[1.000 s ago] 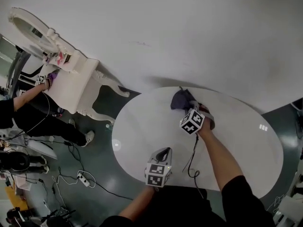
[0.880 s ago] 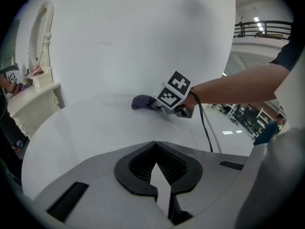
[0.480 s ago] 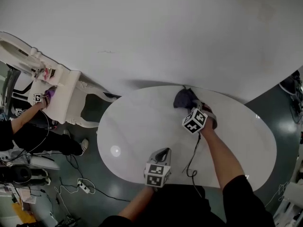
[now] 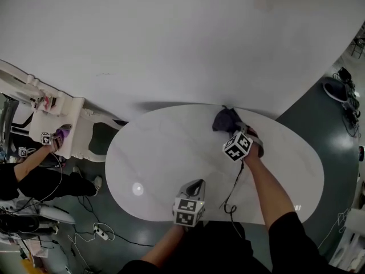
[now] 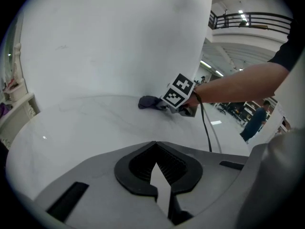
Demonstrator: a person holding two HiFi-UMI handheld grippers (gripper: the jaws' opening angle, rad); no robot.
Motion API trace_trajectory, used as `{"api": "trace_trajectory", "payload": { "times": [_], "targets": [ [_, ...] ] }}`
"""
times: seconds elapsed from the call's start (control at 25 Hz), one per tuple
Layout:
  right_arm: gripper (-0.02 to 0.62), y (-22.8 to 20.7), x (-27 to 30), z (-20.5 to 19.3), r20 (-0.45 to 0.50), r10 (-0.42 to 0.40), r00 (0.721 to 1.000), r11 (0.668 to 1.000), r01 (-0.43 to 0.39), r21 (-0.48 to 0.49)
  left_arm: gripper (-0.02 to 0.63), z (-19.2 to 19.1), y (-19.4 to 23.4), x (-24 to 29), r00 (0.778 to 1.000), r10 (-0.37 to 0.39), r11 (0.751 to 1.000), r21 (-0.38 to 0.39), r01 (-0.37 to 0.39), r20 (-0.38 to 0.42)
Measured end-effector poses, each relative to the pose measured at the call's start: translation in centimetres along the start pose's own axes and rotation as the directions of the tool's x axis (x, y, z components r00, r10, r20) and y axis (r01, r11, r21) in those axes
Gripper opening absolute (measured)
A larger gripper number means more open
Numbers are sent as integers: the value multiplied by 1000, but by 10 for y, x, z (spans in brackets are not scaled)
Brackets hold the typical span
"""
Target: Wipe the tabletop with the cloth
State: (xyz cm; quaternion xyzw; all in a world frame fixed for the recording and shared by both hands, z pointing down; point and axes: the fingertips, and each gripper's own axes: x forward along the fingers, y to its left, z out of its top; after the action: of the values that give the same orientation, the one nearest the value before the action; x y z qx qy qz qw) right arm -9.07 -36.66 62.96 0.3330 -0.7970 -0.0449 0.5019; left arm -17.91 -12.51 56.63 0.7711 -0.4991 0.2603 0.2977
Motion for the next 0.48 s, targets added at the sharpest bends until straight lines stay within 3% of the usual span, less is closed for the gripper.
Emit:
{"api": "trace_trajectory", "payload": {
  "times": [0.48],
  "targets": [
    [46,-57,-42,-119,-74,-48,996,990,57,132,6,8,-72,18,998,-48,992,119,51,-27]
  ]
}}
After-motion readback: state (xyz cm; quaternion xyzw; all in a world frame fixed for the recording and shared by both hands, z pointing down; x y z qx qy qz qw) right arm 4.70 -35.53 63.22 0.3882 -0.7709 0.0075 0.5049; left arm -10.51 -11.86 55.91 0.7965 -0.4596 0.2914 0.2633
